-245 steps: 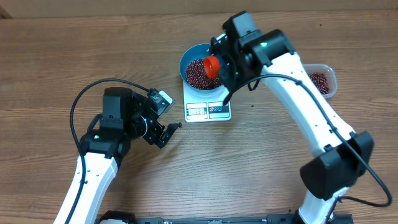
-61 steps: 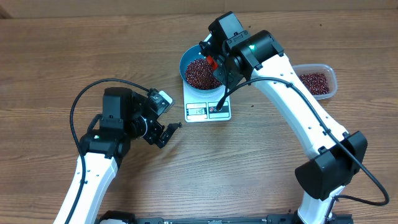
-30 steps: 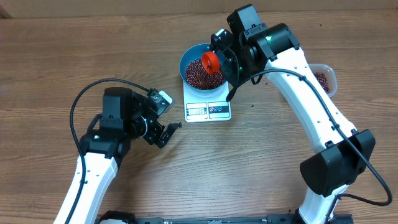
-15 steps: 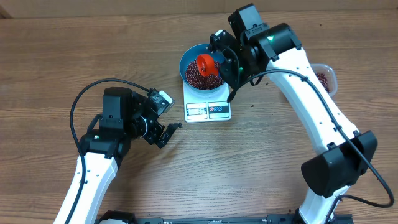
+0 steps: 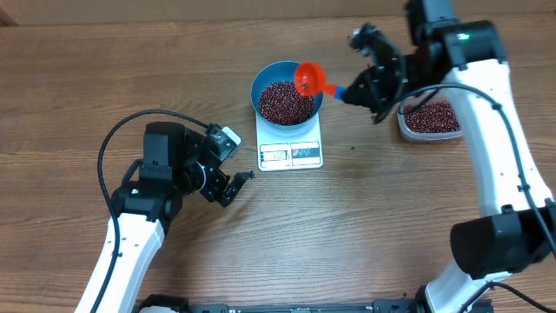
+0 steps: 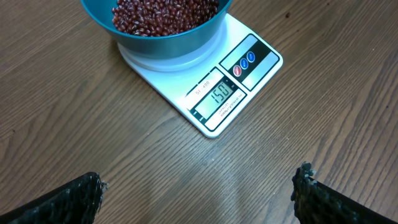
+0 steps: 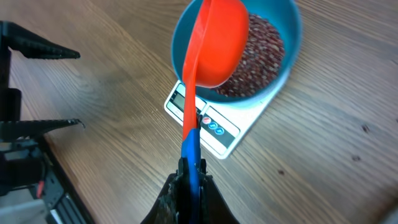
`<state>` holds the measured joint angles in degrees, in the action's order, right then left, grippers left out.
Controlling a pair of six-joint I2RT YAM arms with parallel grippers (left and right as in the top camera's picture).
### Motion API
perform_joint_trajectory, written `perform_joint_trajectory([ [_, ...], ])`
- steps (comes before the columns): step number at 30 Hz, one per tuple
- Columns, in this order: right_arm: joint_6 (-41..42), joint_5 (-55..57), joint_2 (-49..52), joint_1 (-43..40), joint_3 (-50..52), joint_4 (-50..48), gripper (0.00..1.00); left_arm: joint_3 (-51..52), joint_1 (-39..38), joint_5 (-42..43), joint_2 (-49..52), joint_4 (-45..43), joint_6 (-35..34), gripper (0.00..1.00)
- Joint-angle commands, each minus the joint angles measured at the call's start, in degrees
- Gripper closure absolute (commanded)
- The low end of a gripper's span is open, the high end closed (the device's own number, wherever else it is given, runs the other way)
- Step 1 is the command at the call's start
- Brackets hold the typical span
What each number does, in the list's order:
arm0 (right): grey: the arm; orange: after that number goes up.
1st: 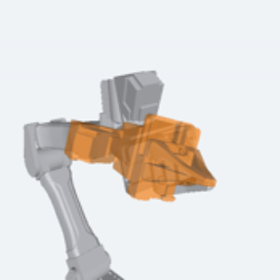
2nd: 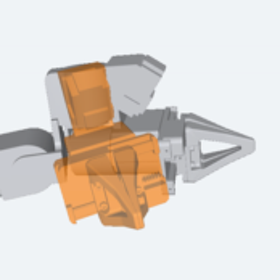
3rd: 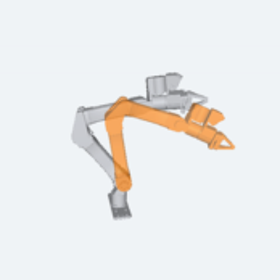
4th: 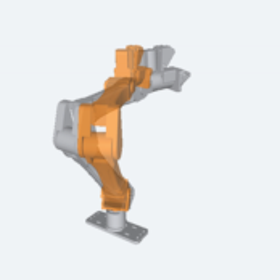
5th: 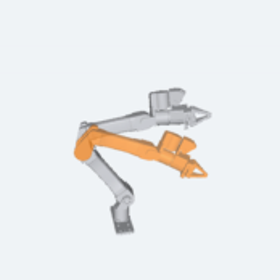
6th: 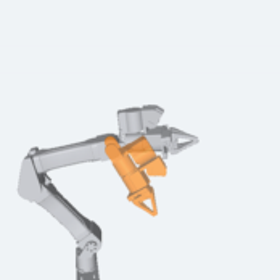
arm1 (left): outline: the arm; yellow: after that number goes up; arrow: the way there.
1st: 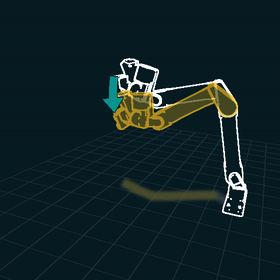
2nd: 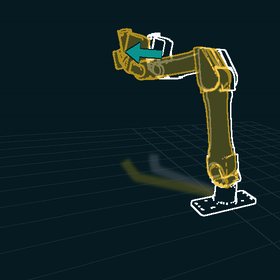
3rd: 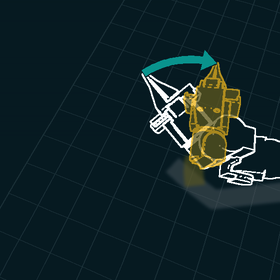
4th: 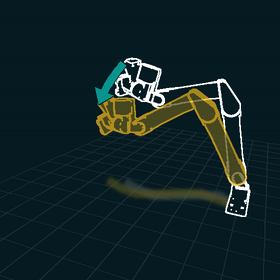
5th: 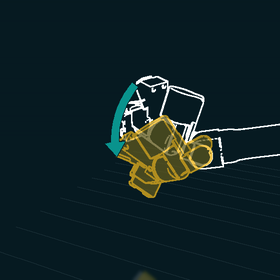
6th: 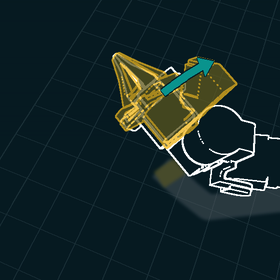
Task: Scoop item into bowl and weigh 150g on scale
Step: 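Carry the red scoop back to the bean tub with the right gripper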
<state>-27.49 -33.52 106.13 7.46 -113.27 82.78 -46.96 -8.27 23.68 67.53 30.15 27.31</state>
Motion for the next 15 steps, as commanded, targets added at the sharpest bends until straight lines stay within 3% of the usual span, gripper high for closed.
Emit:
perform_joint_trajectory([
  [1, -1.53, -3.67, -2.32, -4.55, -1.99, 1.53, 0.96, -0.04, -0.02, -0.15, -0.02, -0.15, -0.55, 0.0],
  [9, -1.44, -2.54, -2.29, -15.93, -1.97, 5.42, 0.96, -0.04, -0.02, -0.15, -0.02, -0.15, -0.55, 0.0],
  [15, 2.93, 7.19, -2.29, -21.84, -1.81, 8.04, 0.96, -0.04, -0.02, -0.15, -0.02, -0.15, -0.55, 0.0],
])
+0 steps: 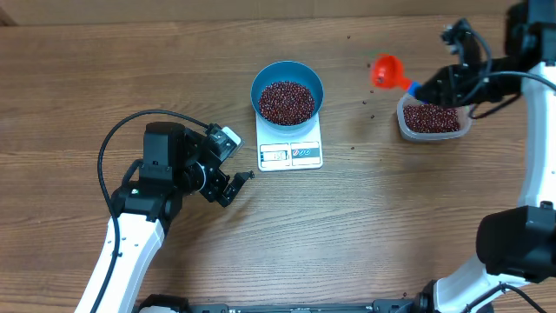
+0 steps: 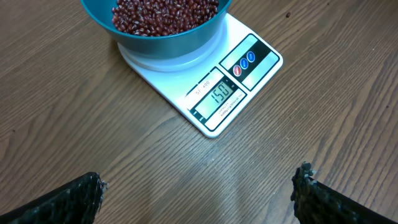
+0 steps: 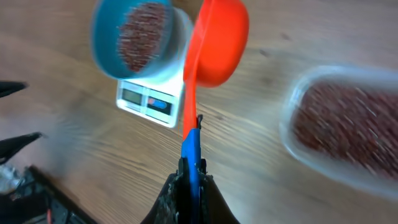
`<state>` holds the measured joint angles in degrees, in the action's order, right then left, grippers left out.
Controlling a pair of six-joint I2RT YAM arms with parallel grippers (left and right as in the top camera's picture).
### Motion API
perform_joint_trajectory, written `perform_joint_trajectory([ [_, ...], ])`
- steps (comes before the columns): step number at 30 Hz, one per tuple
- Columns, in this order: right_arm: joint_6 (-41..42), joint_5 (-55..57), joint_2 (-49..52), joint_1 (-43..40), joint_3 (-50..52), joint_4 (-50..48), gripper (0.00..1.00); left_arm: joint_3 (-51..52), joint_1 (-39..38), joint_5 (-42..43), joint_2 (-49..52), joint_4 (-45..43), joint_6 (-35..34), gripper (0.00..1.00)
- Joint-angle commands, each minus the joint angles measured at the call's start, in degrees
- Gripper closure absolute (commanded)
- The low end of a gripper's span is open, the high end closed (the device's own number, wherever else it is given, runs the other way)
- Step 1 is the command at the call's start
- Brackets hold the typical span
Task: Scoop item into bowl and weigh 150g on scale
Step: 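Carry the red scoop back to the bean tub with the right gripper, then lower the scoop into the tub and open the right gripper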
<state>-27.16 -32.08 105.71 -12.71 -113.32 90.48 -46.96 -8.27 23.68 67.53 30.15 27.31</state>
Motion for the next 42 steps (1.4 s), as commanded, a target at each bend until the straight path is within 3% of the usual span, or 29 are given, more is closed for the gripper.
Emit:
perform_joint_trajectory([
  [1, 4.15, 8.74, -1.88, -2.21, -1.77, 0.37, 0.96, -0.04, -0.02, -0.15, -0.02, -0.15, -0.55, 0.0],
  [11, 16.96, 33.86, -1.88, -0.33, -1.77, 0.31, 0.96, -0.04, -0.02, -0.15, -0.02, -0.15, -0.55, 0.0],
  [23, 27.04, 61.68, -1.88, 15.02, -1.73, 2.54, 0.96, -0.04, -0.02, -0.15, -0.02, -0.15, -0.55, 0.0],
  [30, 31.32, 59.89, -1.79, 15.41, -1.03, 2.73, 0.96, -0.04, -0.02, -0.15, -0.02, -0.15, -0.55, 0.0],
  [39, 30.91, 36.85, -1.77, 7.34, 6.36, -6.27, 0.96, -0.04, -0.02, -0.15, -0.02, -0.15, -0.55, 0.0],
  [42, 27.26, 28.79, -1.77, 5.25, 9.92, -9.09, 0.96, -0.04, -0.02, -0.15, -0.02, -0.15, -0.55, 0.01],
])
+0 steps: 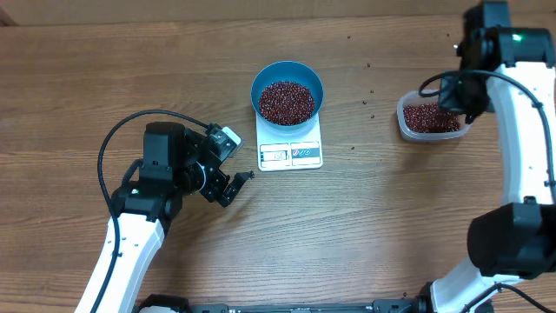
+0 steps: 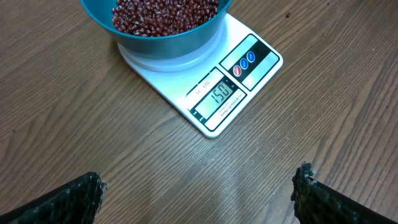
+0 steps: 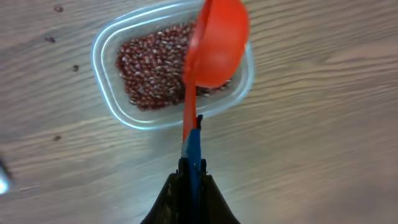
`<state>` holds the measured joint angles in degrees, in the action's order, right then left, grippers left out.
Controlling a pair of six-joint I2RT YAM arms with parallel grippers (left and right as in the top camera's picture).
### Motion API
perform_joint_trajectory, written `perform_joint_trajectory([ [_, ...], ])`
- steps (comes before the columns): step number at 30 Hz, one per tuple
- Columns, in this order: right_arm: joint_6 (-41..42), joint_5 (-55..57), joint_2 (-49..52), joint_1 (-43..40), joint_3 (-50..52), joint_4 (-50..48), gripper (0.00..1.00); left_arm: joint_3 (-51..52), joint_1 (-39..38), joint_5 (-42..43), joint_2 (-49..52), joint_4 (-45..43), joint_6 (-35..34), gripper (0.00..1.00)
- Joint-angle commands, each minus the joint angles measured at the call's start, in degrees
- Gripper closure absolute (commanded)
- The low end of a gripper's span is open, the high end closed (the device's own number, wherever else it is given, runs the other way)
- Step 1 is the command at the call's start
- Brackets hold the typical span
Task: Scoop item into bowl and weigh 150g on scale
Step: 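Lower the scoop into the tub and open the right gripper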
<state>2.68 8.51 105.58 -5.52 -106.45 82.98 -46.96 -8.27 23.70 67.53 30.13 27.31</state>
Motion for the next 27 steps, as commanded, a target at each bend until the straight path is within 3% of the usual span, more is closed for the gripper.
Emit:
perform_joint_trajectory([
  [1, -3.69, -14.34, -1.64, -2.51, 4.26, -2.4, 0.96, -0.04, -0.02, -0.17, -0.02, -0.13, -0.55, 0.0],
  [5, -4.87, -19.5, -1.64, -4.15, 8.83, -5.73, 0.94, -0.04, -0.02, -0.17, -0.02, -0.13, -0.55, 0.0],
  [9, -4.85, -21.66, -1.64, -5.09, 10.51, -7.3, 0.68, -0.04, -0.02, -0.17, -0.02, -0.13, -0.55, 0.0],
  [14, -4.85, -22.14, -1.64, -5.49, 10.51, -6.34, 0.51, -0.04, -0.02, -0.17, -0.02, -0.13, -0.55, 0.0],
  [16, -4.87, -22.12, -1.64, -5.49, 10.51, -5.62, 0.3, -0.04, -0.02, -0.17, -0.02, -0.13, -0.55, 0.0],
  [18, -4.9, -22.08, -1.64, -5.49, 10.51, -4.57, 0.18, -0.04, -0.02, -0.17, -0.02, -0.13, -0.55, 0.0],
  [21, -4.92, -21.9, -1.64, -5.49, 10.51, -3.28, 0.1, -0.04, -0.02, -0.17, -0.02, -0.13, -0.55, 0.0],
  [27, -7.13, -21.7, -3.8, -5.05, 6.84, 0.59, 0.09, -0.04, -0.02, -0.17, -0.02, -0.13, -0.55, 0.0],
])
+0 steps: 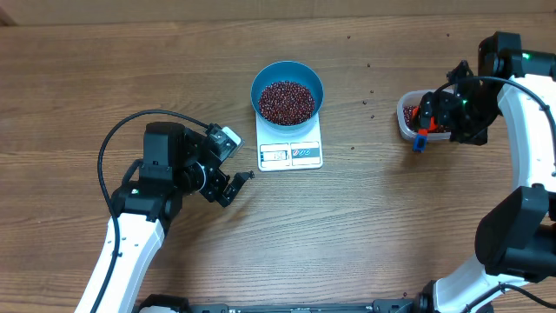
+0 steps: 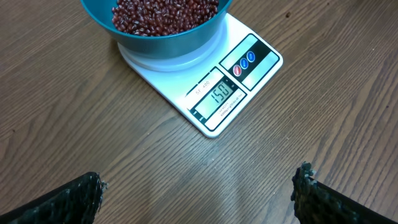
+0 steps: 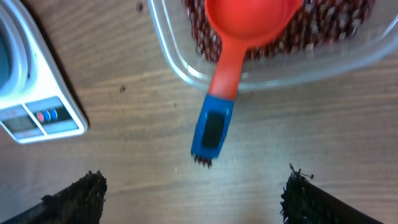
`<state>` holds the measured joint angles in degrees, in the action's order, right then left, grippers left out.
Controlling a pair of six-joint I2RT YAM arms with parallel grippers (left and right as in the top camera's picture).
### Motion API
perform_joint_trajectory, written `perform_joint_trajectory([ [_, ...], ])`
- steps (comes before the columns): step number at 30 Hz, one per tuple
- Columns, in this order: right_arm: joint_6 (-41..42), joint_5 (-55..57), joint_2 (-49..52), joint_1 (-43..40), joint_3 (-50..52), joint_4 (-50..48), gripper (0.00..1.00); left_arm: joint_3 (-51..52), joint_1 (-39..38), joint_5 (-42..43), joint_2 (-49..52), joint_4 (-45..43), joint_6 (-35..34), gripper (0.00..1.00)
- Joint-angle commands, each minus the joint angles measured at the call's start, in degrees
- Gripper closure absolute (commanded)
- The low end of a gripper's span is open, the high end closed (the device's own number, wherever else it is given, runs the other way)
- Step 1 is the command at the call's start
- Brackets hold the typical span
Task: Scoop item into bowl and weigh 150g on scale
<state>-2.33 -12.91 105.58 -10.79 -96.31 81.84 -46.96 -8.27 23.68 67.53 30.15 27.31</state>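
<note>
The blue bowl full of red beans stands on the white scale, whose display reads 150. An orange scoop with a blue handle rests in the clear bean container, its handle hanging over the rim. My right gripper is open just behind the handle's tip, holding nothing. Left of the scale, my left gripper stands open over bare wood.
A few loose beans lie scattered on the wooden table between the bowl and the container, some further back.
My right gripper held the scoop above the bean container; now it is open and the scoop lies in the container with its handle over the rim. The left arm has not moved.
My right gripper held the scoop tipped over the bowl, the scale reading 150. Then it held the scoop between bowl and container, then above the container. Now the scoop rests in the container, released. The left gripper stayed open throughout.
</note>
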Motion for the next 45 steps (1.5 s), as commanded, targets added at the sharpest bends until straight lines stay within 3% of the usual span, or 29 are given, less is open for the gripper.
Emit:
perform_joint_trajectory([
  [1, -2.43, -0.26, -4.48, 0.39, -3.89, 2.29, 0.09, -0.04, -0.02, -0.15, -0.02, -0.15, -0.55, 0.0],
  [6, -3.45, -3.65, -13.88, 2.86, -7.69, 5.64, 0.09, -0.04, -0.02, -0.15, -0.02, -0.15, -0.55, 0.0],
  [7, -3.26, -5.55, -15.61, 3.26, -7.69, 5.92, 0.0, -0.04, -0.02, -0.15, -0.02, -0.15, -0.55, 0.0],
  [13, -1.36, -13.53, -25.83, 4.2, -7.69, 11.72, 0.0, -0.04, -0.02, -0.15, -0.02, -0.15, -0.55, 0.0],
  [27, -0.94, -10.08, -28.98, 4.2, -7.43, 14.84, 0.0, -0.04, -0.02, -0.15, -0.02, -0.15, -0.55, 0.0],
  [33, -0.94, -10.08, -36.68, 4.37, -1.05, 1.88, 0.0, -0.04, -0.02, -0.15, -0.02, -0.15, -0.55, 0.01],
  [45, -0.96, -5.6, -72.65, 6.45, 39.87, -29.2, 0.0, -0.04, -0.02, -0.15, -0.02, -0.15, -0.57, 0.0],
])
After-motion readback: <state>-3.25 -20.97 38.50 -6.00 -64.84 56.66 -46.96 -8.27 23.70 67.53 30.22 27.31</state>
